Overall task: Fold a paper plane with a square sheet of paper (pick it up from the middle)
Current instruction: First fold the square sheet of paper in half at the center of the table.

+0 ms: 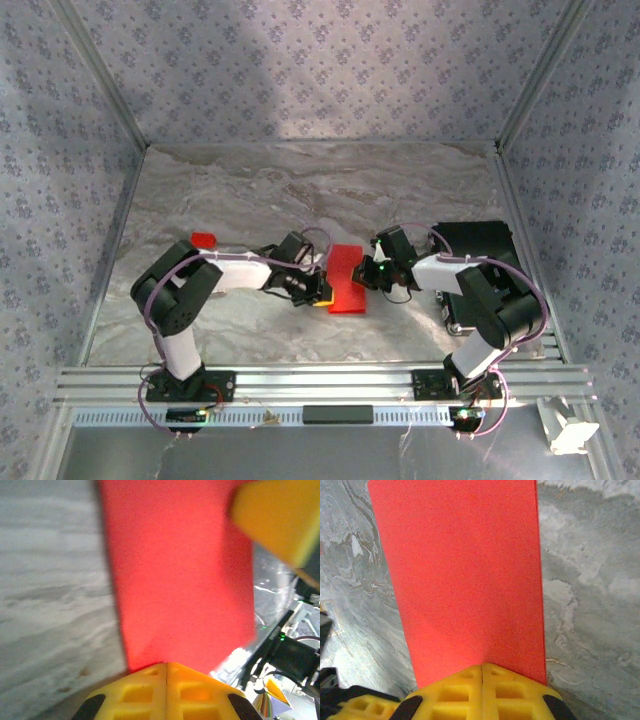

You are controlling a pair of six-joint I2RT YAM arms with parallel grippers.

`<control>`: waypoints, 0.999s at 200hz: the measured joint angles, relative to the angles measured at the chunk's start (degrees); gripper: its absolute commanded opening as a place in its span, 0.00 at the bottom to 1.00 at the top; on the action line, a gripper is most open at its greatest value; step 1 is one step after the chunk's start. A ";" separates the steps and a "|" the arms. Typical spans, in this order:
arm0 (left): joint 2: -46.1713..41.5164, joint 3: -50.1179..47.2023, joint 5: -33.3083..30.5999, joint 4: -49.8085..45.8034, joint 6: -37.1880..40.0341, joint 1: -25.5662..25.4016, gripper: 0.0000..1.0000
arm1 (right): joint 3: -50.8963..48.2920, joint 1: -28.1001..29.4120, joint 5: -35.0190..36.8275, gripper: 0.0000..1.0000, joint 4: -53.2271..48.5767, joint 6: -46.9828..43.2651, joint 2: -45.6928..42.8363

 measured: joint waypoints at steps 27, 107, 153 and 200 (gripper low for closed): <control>-0.02 -0.98 0.00 0.96 1.57 0.11 0.00 | -0.33 0.00 0.02 0.01 0.22 0.02 -0.15; -3.32 0.00 -3.82 -5.77 5.01 -0.79 0.03 | -0.37 0.00 0.04 0.01 0.04 0.22 -0.33; -3.32 1.70 -2.93 -5.22 4.24 -1.14 0.04 | -0.37 0.00 0.04 0.01 0.04 0.22 -0.33; -2.99 1.75 -0.66 -4.02 3.98 -1.57 0.05 | -0.37 0.00 0.07 0.01 0.04 0.24 -0.33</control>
